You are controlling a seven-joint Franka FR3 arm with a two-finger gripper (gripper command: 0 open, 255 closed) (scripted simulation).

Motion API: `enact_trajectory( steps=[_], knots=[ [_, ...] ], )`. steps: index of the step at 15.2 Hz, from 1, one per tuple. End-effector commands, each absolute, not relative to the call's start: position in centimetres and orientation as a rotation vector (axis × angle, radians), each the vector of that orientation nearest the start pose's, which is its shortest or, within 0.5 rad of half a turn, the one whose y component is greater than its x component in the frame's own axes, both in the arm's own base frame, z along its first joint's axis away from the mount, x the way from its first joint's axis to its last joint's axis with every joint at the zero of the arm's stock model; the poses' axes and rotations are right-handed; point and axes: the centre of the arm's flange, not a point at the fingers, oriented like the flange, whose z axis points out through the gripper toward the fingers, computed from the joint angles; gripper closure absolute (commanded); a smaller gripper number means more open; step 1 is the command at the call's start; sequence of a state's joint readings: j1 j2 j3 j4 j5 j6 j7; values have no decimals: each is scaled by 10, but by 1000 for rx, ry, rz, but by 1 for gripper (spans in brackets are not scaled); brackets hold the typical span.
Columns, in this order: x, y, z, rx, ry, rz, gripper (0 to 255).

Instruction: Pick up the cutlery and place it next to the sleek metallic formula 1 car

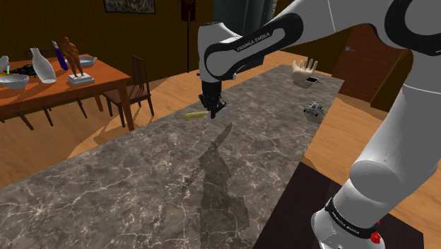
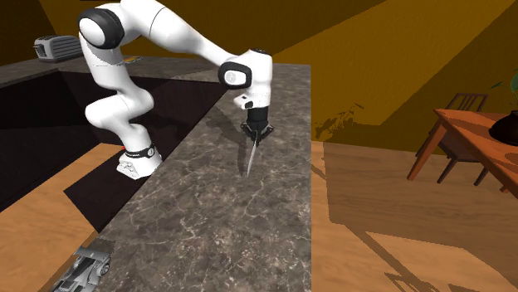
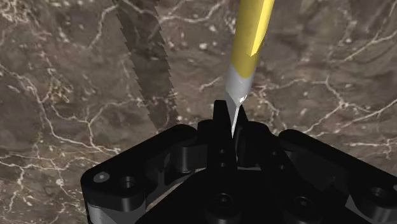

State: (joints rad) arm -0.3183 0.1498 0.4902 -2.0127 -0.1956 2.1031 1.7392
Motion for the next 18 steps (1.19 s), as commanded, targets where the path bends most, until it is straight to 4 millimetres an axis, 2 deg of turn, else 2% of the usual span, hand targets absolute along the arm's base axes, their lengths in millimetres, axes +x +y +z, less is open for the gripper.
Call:
enact_trajectory(
  steps=[1, 12, 18],
  knots=[
    [569, 82, 397, -2397, 2161, -90, 255],
    [569, 82, 451, -2397, 2161, -90, 255],
    [556, 3, 451, -2397, 2161, -90, 255]
  ],
)
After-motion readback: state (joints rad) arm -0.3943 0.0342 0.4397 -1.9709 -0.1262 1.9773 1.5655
